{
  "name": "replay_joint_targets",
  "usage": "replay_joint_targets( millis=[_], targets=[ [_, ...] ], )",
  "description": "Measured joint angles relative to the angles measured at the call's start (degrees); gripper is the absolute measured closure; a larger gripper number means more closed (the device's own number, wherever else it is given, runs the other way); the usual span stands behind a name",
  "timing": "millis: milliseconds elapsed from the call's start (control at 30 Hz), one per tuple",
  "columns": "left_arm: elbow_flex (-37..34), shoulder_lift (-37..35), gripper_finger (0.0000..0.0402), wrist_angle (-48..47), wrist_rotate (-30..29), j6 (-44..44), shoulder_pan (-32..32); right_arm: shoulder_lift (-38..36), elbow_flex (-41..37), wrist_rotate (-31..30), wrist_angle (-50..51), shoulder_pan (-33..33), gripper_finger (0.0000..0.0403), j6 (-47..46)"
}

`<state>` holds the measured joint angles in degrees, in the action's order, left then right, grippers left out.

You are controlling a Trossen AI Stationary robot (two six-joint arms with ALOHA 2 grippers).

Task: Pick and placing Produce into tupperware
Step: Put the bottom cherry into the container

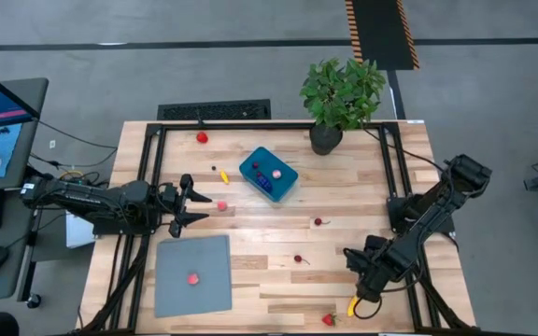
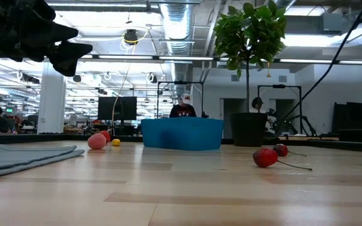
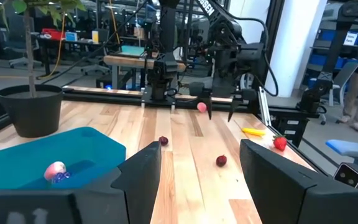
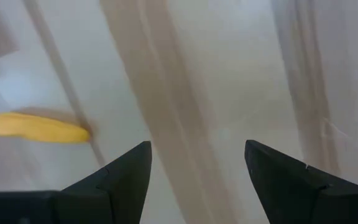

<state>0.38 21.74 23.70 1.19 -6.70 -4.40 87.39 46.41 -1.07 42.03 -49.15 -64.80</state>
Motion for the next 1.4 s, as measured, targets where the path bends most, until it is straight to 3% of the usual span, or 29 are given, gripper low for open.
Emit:
replay_joint_targets(
  millis=[167, 500, 733, 1067, 1400],
  targets=[
    [0.0, 0.0, 0.0194, -0.2, 0.0, 0.0, 0.0, 0.0, -0.1, 1.0, -0.2, 0.0, 0.0122, -0.1],
    [0.0, 0.0, 0.0194, -0.3, 0.0, 0.0, 0.0, 0.0, -0.1, 1.2, -10.5, -3.4, 0.0122, 1.9],
    [0.0, 0.0, 0.0194, -1.3, 0.0, 0.0, 0.0, 6.2, 1.4, -0.2, -18.6, -4.2, 0.0122, 14.3],
    [0.0, 0.0, 0.0194, -3.7, 0.0, -1.5, 0.0, 17.0, 11.9, 2.3, -6.1, -4.0, 0.0122, 25.1],
    [0.0, 0.0, 0.0194, -3.5, 0.0, -1.5, 0.0, 18.6, 15.1, 0.8, -2.4, -4.3, 0.0122, 26.3]
  ],
)
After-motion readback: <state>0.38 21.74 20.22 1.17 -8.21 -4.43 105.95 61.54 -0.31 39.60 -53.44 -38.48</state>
